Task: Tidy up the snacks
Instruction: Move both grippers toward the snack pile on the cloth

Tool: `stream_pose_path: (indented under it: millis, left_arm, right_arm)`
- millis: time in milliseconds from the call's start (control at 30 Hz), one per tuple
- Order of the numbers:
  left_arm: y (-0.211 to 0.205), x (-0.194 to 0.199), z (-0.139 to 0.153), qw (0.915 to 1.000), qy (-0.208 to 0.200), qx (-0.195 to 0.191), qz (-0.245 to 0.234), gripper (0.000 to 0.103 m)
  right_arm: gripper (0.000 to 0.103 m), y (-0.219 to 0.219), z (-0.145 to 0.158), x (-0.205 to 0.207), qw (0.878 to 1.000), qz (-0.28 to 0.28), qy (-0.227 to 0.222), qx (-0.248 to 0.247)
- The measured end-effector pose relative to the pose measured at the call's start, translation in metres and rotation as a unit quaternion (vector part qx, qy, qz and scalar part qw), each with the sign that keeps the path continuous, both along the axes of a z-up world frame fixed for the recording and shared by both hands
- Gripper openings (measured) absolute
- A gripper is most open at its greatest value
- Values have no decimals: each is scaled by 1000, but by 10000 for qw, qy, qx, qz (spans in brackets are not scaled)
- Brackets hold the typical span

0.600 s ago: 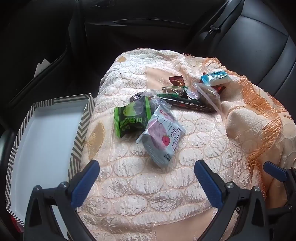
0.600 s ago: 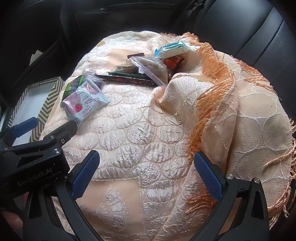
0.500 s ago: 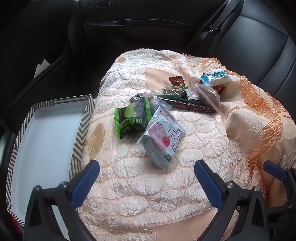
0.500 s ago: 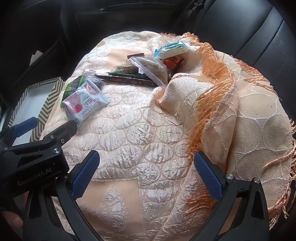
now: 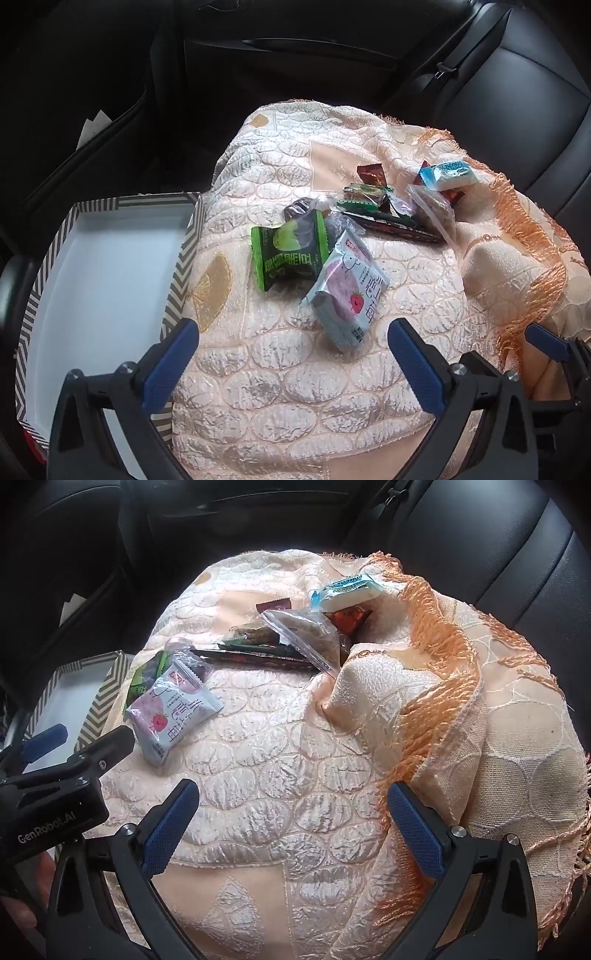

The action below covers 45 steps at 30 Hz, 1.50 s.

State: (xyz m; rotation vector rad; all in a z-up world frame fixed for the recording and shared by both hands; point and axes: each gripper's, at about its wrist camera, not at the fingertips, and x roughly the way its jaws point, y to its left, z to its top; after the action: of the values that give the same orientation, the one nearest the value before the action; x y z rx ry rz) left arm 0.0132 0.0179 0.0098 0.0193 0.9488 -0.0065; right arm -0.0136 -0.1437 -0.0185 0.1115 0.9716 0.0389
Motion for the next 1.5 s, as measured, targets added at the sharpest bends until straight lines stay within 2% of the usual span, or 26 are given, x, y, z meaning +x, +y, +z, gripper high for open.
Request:
stream_pose_path:
  millis: [633,1100,1200,1500]
  left_arm:
    - [0,14,-5,9998,194,25,103,103]
    - [-8,29,-8,9993,178,284,-135,103]
    - [-10,32,-8,9994,171,242,-160,103]
    - [-20,35,-14,9991,196,261,-286,103]
  right_arm:
    - [102,-9,1,3,9999,8,15,143]
    - [102,-5,0,10,9999,113,86,1]
    - [102,-2,4,11,9998,169,26,-118]
    - [102,-7,0,8,9999,97,20,-16]
